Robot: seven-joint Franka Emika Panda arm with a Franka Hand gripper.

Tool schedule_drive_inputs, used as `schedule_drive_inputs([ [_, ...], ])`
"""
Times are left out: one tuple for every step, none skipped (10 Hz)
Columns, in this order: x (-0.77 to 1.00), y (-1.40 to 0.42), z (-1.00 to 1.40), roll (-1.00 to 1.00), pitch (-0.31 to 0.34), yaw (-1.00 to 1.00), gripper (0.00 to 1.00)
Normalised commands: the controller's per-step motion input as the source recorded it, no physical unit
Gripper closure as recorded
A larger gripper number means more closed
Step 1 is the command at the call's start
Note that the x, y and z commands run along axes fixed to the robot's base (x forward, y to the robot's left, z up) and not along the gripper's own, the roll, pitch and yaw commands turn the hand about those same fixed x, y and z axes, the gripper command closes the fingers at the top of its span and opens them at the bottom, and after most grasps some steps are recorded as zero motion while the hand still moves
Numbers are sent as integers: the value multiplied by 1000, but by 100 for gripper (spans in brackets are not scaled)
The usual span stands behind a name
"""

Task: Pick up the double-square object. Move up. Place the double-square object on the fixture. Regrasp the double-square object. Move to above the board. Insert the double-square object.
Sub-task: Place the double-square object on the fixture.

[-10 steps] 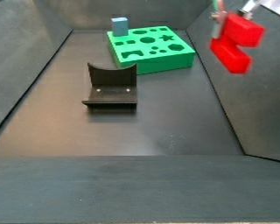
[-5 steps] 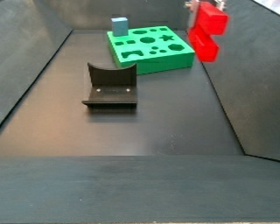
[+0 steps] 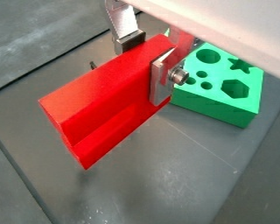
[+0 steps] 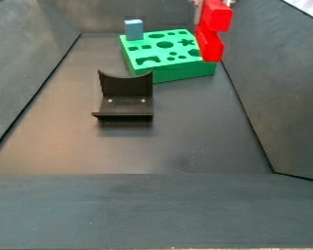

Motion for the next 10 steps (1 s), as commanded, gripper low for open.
schedule_drive_inputs([
  [1000, -54, 34, 67, 172, 32, 100],
  [1000, -293, -169, -1000, -3, 42, 100],
  [1000, -288, -178, -1000, -2, 41, 100],
  [1000, -236, -152, -1000, -3, 27, 100],
  [1000, -198, -125, -1000, 10, 16, 100],
  [1000, -188, -114, -1000, 22, 12, 100],
  [1000, -143, -90, -1000, 47, 1, 100],
  [1000, -123, -81, -1000, 57, -6, 100],
  [1000, -88, -65, -1000, 74, -22, 100],
  [1000, -58, -54, -1000, 89, -42, 100],
])
